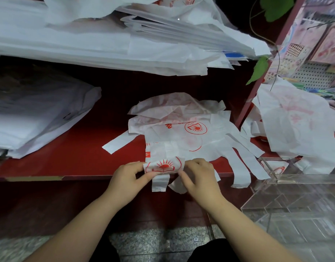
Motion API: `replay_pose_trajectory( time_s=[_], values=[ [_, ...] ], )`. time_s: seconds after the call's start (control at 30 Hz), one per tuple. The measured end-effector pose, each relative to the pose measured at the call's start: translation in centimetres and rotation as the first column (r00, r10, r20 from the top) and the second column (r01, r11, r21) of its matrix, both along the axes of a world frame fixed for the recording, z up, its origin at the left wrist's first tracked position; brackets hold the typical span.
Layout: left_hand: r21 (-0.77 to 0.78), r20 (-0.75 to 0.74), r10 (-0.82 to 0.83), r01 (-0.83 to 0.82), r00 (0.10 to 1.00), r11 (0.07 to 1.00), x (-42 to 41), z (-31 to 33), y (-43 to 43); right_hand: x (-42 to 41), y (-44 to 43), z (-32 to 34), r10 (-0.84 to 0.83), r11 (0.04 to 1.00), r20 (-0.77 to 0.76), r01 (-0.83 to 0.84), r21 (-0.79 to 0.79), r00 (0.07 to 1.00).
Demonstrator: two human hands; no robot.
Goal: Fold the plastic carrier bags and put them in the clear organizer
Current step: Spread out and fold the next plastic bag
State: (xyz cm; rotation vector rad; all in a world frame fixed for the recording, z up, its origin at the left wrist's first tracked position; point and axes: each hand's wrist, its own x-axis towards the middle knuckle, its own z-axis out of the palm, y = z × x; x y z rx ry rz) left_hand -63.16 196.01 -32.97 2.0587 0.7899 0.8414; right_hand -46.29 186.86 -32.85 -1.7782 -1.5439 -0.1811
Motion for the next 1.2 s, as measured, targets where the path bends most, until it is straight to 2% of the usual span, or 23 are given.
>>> replay_pose_trajectory(
  time_s=[0.1,0.27,0.33,0.43,0.67,0.8,0.87,0.93,1.0,1.03,1.1,1.13,1.2],
  values=[
    [-0.131,0.05,0.053,-0.047,0.997,0.99,0.4,0.6,-0.3,-0.1,0.8,-0.1,-0.08,0.995,-0.07,0.083,0.047,0.994],
    [-0.194,0.069,0.259,-0.242,0.963,0.951,1.6,0.9,-0.4,-0.5,1.8,0.0,-0.145,0.985,-0.186,0.161,0.07,0.972],
    [-0.211,0.068,0.315,-0.295,0.947,0.932,2.2,1.2,-0.4,-0.9,1.9,0.3,-0.21,0.974,-0.235,0.223,0.03,0.949],
    [-0.185,0.024,0.364,-0.353,0.931,0.917,2.8,1.4,-0.1,-1.2,2.3,0.5,-0.291,0.956,-0.245,0.272,-0.107,0.925],
    [-0.048,-0.123,0.371,-0.379,0.921,0.924,3.8,2.1,0.2,-1.1,2.6,1.0,-0.393,0.898,-0.136,0.348,-0.269,0.909],
    [0.154,-0.243,0.401,-0.373,0.884,0.915,4.0,1.8,0.2,-1.2,2.7,1.2,-0.405,0.879,-0.077,0.365,-0.305,0.911],
    [0.308,-0.289,0.421,-0.333,0.86,0.891,3.8,1.4,0.5,-1.3,2.7,1.2,-0.404,0.872,-0.044,0.37,-0.319,0.914],
    [0.502,-0.256,0.386,-0.219,0.886,0.836,4.0,0.8,1.2,-1.4,2.6,1.5,-0.388,0.867,-0.005,0.363,-0.342,0.922],
    [0.618,-0.345,0.318,-0.041,0.883,0.785,4.2,1.1,1.6,-1.2,2.4,1.5,-0.363,0.867,0.032,0.35,-0.355,0.931],
    [0.573,-0.458,0.27,0.049,0.847,0.818,4.3,1.7,1.4,-1.2,2.5,1.6,-0.364,0.857,0.053,0.356,-0.372,0.93],
    [0.483,-0.57,0.198,0.13,0.797,0.866,4.2,1.8,1.8,-1.3,2.7,1.6,-0.392,0.838,0.103,0.401,-0.371,0.914],
    [0.428,-0.636,0.157,0.176,0.756,0.886,4.2,1.8,2.2,-1.3,2.9,1.5,-0.414,0.853,0.13,0.434,-0.289,0.901],
    [0.356,-0.668,0.09,0.211,0.739,0.91,4.1,1.8,2.6,-1.5,3.2,1.2,-0.416,0.895,0.167,0.435,-0.101,0.894]
  ],
)
